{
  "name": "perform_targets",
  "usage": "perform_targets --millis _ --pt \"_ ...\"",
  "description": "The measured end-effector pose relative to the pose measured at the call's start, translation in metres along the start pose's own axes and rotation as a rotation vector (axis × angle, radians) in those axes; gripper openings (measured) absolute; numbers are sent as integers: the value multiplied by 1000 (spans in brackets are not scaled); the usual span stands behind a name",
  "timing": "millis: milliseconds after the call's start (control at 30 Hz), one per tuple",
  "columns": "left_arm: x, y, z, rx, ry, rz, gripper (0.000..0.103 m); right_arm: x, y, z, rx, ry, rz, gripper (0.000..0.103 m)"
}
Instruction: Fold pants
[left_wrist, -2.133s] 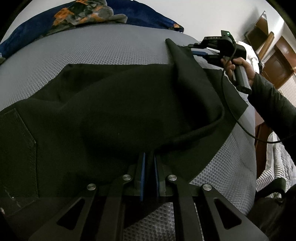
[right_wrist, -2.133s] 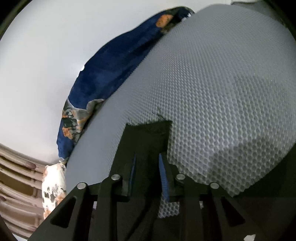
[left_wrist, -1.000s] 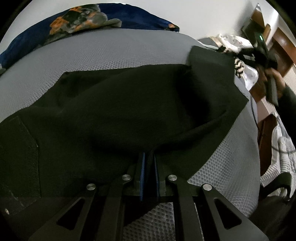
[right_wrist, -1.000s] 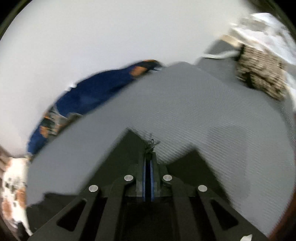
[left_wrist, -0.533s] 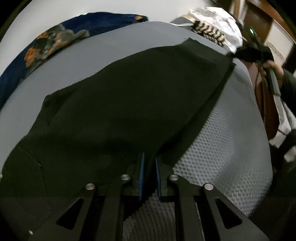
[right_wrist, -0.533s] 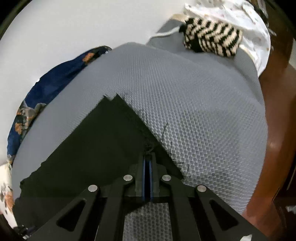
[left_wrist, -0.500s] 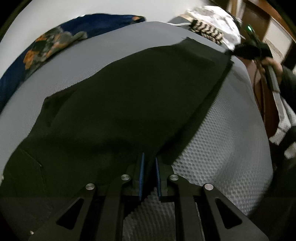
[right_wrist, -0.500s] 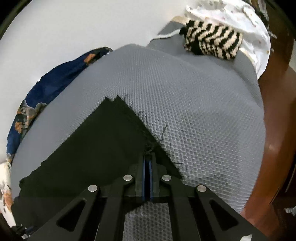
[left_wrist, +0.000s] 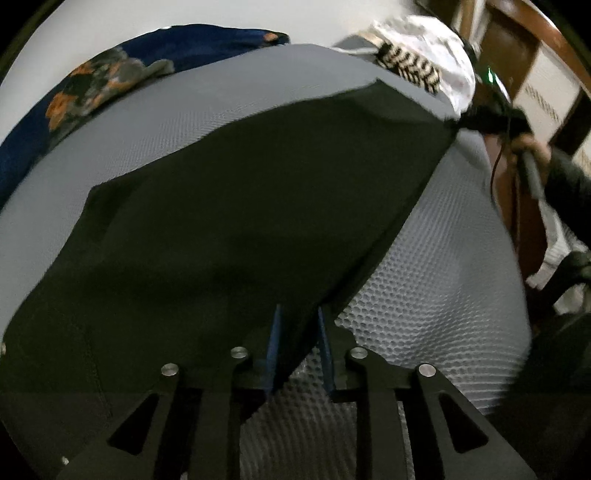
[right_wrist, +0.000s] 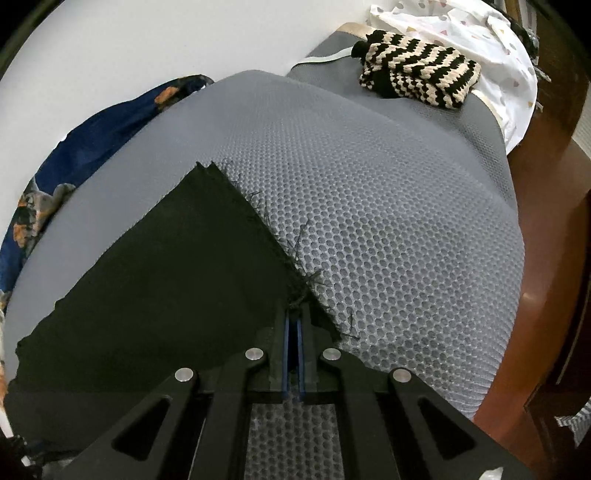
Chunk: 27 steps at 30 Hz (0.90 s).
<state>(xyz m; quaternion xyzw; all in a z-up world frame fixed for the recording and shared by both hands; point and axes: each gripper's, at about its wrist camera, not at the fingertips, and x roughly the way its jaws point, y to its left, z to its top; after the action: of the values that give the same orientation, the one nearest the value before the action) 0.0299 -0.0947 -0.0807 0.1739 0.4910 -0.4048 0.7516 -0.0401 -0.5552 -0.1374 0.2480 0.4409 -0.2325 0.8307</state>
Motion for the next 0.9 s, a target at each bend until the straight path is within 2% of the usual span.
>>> perform_targets --millis 67,133,233,300,433,633,733,900 --pt "-13 7 -1 -48 -32 -19 29 0 -2 1 10 7 10 1" --pt "-25 18 -2 -104 -75 -18 41 1 -4 2 4 22 28 1" --pt "-32 41 0 -198 -125 21 42 -1 -6 6 -9 47 49 7" --pt "-31 55 2 -277 -142 56 42 -5 -7 9 -3 49 47 20" --pt "-26 81 3 -415 -160 101 42 -18 -6 24 -13 15 88 22" --pt "-16 86 5 -452 -146 156 42 -13 19 73 -63 16 275 22" --pt "-9 86 5 -467 -123 165 42 7 36 97 -90 65 360 22" --pt "0 88 4 -502 -91 182 42 44 65 127 -125 138 367 22"
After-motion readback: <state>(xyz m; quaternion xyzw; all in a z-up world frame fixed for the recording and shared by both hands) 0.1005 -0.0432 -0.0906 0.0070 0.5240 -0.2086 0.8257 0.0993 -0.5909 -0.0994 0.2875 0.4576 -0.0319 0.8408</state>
